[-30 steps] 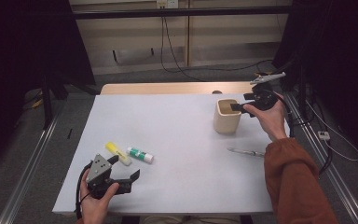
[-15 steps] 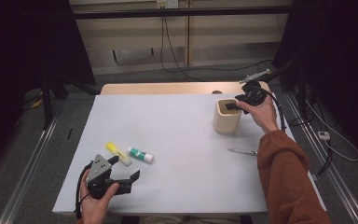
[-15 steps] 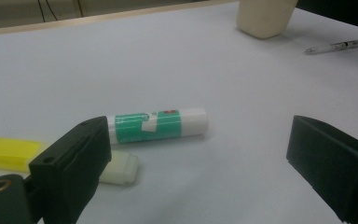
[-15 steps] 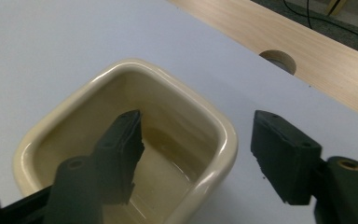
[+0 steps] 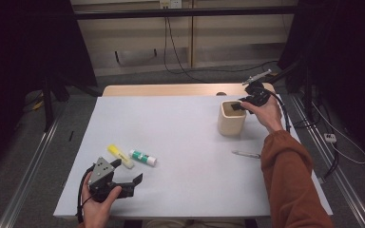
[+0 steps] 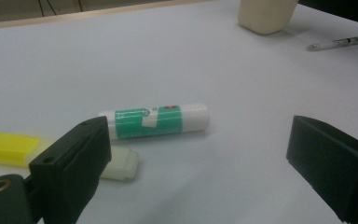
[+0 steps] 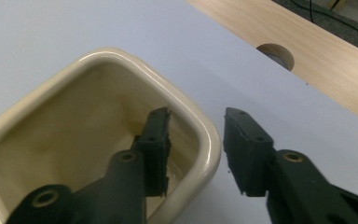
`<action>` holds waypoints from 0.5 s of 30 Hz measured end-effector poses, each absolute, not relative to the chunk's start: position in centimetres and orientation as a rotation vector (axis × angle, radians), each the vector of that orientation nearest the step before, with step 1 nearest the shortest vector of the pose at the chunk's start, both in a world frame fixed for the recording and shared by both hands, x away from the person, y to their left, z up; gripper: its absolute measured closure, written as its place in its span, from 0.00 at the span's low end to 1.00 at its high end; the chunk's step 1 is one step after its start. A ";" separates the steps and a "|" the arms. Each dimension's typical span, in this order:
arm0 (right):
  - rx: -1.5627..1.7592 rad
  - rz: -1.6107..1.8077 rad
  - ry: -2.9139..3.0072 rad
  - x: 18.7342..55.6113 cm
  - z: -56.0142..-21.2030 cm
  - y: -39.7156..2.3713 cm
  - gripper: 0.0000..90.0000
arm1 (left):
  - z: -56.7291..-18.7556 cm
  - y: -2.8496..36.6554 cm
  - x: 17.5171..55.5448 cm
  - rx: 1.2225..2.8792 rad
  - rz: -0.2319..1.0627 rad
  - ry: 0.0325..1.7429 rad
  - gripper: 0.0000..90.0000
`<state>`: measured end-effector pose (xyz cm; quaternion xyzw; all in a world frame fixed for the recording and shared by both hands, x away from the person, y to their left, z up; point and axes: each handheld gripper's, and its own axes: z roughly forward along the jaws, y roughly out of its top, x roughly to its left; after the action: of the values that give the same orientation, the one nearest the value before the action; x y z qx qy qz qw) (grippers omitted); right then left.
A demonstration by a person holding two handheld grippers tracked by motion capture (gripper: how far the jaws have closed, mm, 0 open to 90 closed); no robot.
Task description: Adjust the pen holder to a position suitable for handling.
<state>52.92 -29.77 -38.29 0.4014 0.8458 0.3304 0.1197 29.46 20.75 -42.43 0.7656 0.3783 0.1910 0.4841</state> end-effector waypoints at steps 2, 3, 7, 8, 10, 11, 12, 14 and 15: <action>1.168 0.960 2.483 52.9 -38.2 -29.8 0.75 | -42.4 20.8 29.5 1.865 0.466 0.917 0.07; 1.168 0.960 2.483 52.9 -38.2 -29.8 0.75 | -42.4 20.7 29.5 1.864 0.464 0.920 0.07; 1.150 0.941 2.495 52.8 -38.0 -29.7 0.79 | -42.4 20.7 29.4 1.863 0.464 0.922 0.07; 1.158 0.933 2.495 52.8 -38.0 -29.6 0.79 | -42.4 20.6 29.4 1.862 0.464 0.922 0.07; 1.152 0.912 2.500 52.8 -37.9 -29.5 0.79 | -42.4 20.6 29.4 1.862 0.464 0.922 0.07; 1.151 0.908 2.499 52.8 -37.9 -29.5 0.79 | -42.4 20.7 29.4 1.864 0.464 0.922 0.07; 1.151 0.908 2.499 52.8 -37.9 -29.5 0.79 | -42.5 20.7 29.5 1.864 0.464 0.923 0.07; 1.153 0.895 2.494 52.7 -37.9 -29.4 0.80 | -42.5 20.7 29.5 1.863 0.462 0.924 0.07; 1.165 0.896 2.488 52.7 -37.9 -29.4 0.80 | -42.5 20.7 29.5 1.863 0.462 0.924 0.07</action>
<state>52.72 -29.39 -37.85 0.4001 0.8542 0.3075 0.1255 29.48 20.72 -42.47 0.7651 0.3795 0.1897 0.4843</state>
